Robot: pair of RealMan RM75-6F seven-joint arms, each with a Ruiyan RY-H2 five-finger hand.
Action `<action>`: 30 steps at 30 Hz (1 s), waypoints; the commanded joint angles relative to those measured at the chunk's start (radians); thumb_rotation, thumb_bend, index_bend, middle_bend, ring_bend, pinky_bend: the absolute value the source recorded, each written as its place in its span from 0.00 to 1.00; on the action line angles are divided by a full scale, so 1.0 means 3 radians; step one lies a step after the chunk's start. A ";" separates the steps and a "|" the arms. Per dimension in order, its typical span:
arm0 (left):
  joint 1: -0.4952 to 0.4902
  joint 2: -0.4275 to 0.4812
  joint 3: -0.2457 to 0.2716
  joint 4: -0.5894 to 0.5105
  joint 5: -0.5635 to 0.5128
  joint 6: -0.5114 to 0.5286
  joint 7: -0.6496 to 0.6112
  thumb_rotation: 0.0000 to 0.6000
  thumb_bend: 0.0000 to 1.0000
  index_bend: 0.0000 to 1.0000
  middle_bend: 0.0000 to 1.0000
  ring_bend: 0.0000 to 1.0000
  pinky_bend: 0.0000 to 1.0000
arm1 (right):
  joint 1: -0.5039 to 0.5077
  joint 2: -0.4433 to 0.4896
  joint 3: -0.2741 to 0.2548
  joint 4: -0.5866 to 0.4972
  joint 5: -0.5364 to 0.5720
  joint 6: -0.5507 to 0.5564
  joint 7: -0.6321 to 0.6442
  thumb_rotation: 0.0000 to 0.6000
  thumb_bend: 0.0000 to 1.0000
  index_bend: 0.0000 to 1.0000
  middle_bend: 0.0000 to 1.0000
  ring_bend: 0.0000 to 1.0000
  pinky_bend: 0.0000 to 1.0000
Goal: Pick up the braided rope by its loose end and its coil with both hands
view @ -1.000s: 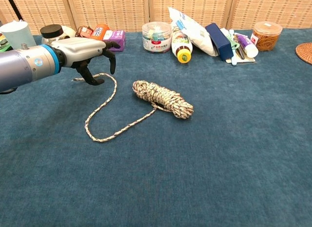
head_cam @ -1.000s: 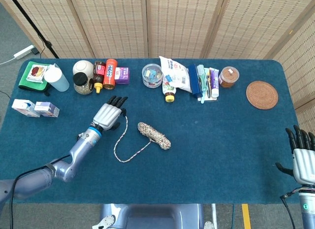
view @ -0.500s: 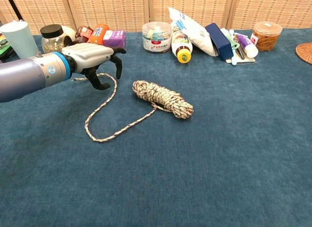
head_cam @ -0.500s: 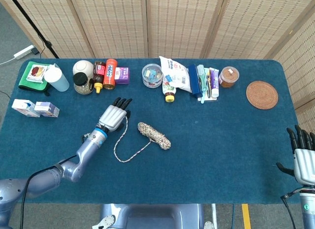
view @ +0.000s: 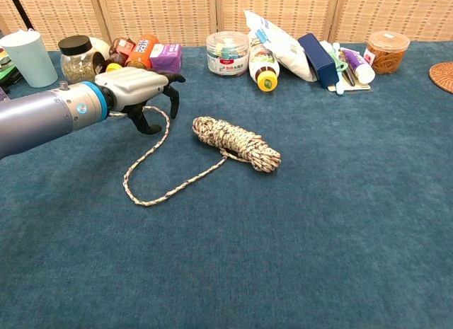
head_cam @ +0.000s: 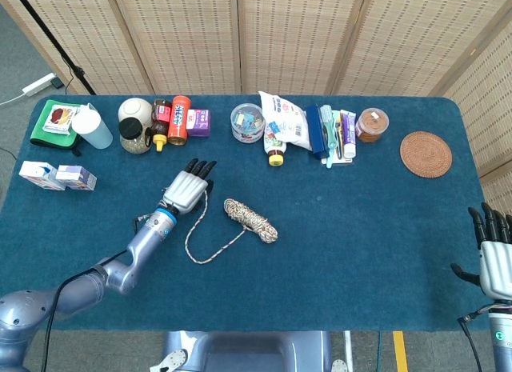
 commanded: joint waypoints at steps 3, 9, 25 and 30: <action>-0.0003 -0.0018 0.0012 0.0040 0.0007 -0.0014 -0.0033 1.00 0.35 0.44 0.00 0.00 0.00 | 0.0000 -0.0001 0.0001 0.0001 0.0003 -0.0001 0.0002 1.00 0.00 0.00 0.00 0.00 0.00; 0.0000 -0.0030 0.0021 0.0079 0.0014 -0.0015 -0.0062 1.00 0.35 0.46 0.00 0.00 0.00 | 0.0002 0.0002 -0.0003 -0.0003 0.0000 -0.0004 0.0004 1.00 0.00 0.00 0.00 0.00 0.00; -0.0035 -0.0103 0.0014 0.0143 -0.0013 -0.0065 -0.0041 1.00 0.38 0.49 0.00 0.00 0.00 | 0.0005 0.0014 -0.0006 -0.0005 0.0006 -0.0017 0.0024 1.00 0.00 0.00 0.00 0.00 0.00; -0.0039 -0.0116 0.0004 0.0156 -0.0045 -0.0095 -0.0043 1.00 0.40 0.52 0.00 0.00 0.00 | 0.0007 0.0021 -0.0014 -0.0013 0.0000 -0.0033 0.0043 1.00 0.00 0.00 0.00 0.00 0.00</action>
